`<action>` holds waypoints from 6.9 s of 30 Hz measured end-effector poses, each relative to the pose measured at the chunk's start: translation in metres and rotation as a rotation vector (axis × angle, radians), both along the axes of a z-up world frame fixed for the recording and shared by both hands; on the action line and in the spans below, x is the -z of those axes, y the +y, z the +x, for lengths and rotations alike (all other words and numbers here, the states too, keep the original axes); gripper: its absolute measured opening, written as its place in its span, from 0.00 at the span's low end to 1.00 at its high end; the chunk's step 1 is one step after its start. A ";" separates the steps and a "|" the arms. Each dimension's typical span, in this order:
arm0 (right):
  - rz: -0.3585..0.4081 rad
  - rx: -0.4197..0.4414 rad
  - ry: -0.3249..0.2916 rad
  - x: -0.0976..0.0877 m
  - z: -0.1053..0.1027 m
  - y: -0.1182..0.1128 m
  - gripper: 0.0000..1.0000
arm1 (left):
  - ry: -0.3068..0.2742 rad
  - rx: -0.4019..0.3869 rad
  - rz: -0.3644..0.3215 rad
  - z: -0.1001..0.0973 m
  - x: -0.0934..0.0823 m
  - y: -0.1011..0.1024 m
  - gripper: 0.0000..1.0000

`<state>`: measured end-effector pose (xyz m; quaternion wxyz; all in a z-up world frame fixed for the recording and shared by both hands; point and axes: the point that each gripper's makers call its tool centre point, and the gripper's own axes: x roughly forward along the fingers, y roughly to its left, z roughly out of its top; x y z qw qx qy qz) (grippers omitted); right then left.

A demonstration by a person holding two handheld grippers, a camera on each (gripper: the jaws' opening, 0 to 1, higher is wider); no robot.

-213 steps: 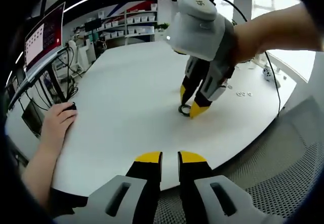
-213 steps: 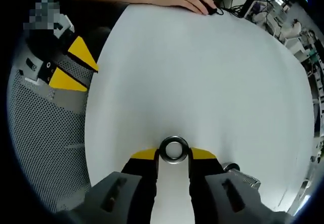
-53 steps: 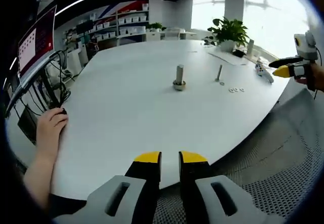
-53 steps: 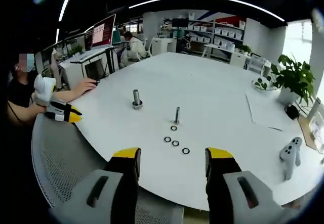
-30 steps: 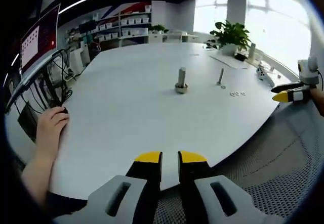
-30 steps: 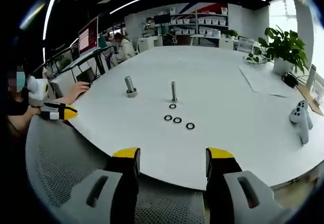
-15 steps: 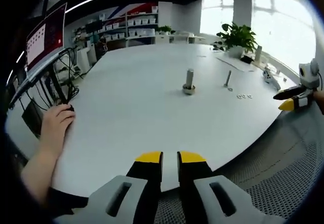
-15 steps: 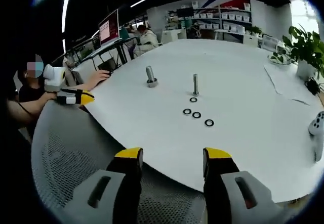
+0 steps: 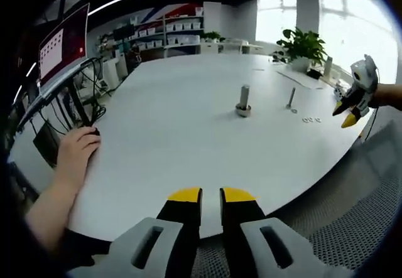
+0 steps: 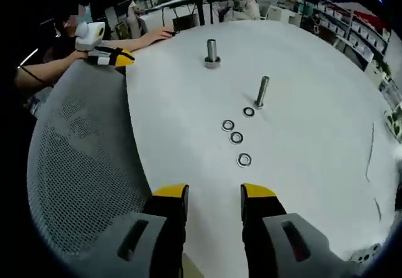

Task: Place the washer onto the threaded stud by aligning its center hole with the stud, sliding it down to the base, and recovering from edge contact or off-axis alignment until the washer reaches the visible bottom stop.

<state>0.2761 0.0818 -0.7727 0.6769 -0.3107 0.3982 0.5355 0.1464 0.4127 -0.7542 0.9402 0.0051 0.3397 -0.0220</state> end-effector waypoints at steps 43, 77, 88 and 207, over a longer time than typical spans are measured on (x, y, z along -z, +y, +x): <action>-0.397 -0.455 -0.039 0.029 0.025 0.022 0.16 | -0.001 -0.022 -0.003 0.001 0.001 0.004 0.07; 0.011 -0.112 -0.102 -0.044 0.043 0.082 0.13 | -0.025 -0.045 -0.013 0.002 -0.001 0.006 0.08; 0.050 -0.104 -0.134 -0.061 0.060 0.104 0.13 | -0.024 -0.047 -0.013 0.002 -0.001 0.006 0.08; -0.141 -0.121 -0.018 0.019 0.093 0.099 0.14 | -0.039 -0.064 -0.018 0.003 -0.002 0.009 0.08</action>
